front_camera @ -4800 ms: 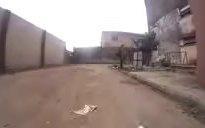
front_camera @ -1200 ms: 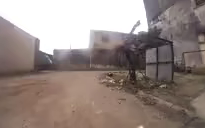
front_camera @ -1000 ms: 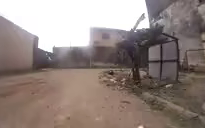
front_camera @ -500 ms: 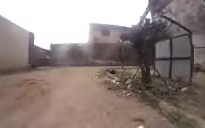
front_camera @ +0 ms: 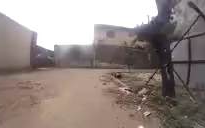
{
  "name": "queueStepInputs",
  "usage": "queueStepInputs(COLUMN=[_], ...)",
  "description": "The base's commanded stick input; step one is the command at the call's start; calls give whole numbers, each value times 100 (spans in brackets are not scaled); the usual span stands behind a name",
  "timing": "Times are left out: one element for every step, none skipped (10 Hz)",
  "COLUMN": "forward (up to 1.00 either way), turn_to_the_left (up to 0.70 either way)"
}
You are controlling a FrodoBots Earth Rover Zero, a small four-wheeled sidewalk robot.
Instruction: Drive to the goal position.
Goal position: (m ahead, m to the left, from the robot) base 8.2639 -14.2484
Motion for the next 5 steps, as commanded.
queueStepInputs(forward=[100, 100, 100, 100, 100], turn_to_the_left=[6, 24, 27, 25, 5])
